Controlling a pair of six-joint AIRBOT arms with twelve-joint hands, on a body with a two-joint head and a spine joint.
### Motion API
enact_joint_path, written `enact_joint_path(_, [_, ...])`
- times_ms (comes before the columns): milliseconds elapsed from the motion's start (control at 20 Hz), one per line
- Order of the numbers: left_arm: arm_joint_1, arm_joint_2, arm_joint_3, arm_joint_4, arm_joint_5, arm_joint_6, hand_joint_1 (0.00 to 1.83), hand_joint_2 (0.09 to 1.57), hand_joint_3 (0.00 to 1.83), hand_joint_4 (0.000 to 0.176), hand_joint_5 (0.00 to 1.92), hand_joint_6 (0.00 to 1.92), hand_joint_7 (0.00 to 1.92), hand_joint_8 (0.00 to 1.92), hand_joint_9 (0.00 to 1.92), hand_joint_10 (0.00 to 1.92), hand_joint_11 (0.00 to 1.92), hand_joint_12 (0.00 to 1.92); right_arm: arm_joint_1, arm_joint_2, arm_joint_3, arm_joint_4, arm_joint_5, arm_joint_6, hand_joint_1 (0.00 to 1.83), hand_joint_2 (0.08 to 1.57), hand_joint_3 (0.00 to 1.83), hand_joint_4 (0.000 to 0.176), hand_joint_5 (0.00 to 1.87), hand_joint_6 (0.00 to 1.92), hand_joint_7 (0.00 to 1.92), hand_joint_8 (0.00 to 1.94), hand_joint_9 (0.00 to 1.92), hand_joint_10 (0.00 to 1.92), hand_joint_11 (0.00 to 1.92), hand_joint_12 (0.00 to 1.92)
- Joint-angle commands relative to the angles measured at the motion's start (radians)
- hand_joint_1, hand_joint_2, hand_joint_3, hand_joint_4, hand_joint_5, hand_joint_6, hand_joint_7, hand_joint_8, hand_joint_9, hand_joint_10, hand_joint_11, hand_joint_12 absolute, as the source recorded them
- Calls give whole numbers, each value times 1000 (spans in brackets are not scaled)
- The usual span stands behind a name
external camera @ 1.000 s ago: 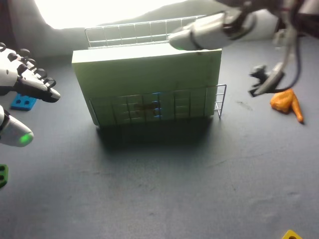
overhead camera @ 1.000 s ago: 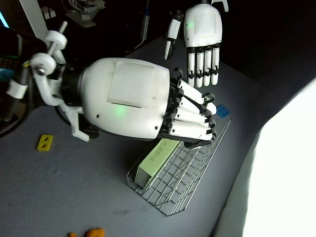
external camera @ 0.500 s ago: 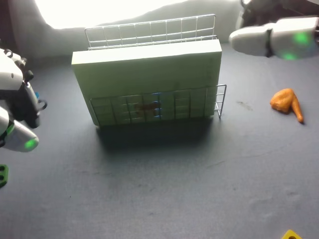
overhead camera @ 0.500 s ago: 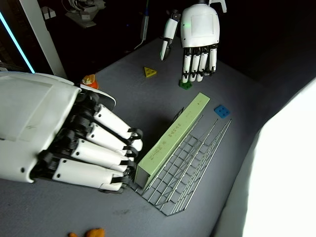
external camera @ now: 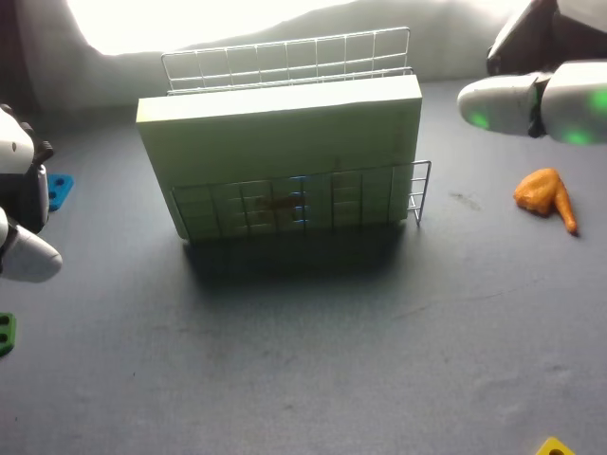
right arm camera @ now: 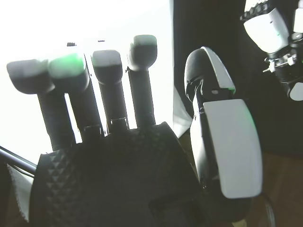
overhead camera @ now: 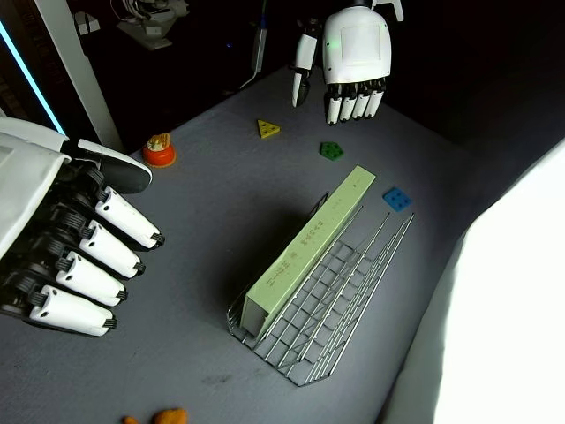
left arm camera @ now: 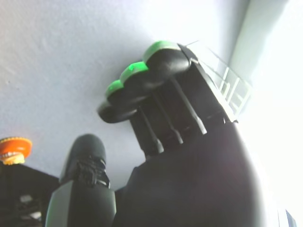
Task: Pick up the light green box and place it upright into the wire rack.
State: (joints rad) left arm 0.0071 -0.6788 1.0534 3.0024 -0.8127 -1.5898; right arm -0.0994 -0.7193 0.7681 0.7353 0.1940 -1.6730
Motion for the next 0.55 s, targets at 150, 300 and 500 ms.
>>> enact_joint_path(150, [-4, -6, 28, 10, 66, 5, 106, 1307, 1, 0, 941, 1921, 1108, 1921, 1116, 1921, 1127, 1921, 2, -4, -10, -13, 92, 14, 193, 1274, 2, 0, 999, 1921, 1191, 1882, 1241, 1921, 1312, 1921])
enact_joint_path(300, [-4, -7, 25, 10, 66, 5, 89, 1311, 3, 0, 945, 1921, 1096, 1921, 1100, 1921, 1112, 1921, 4, -11, -11, -13, 102, 26, 173, 1279, 4, 0, 1030, 1920, 1211, 1900, 1255, 1921, 1324, 1921])
enact_joint_path(500, [-5, -7, 19, 10, 66, 5, 64, 1337, 8, 0, 874, 1847, 1088, 1921, 1097, 1921, 1085, 1921, 3, -16, -12, -13, 102, 28, 166, 1295, 3, 0, 1072, 1921, 1215, 1941, 1237, 1921, 1279, 1921])
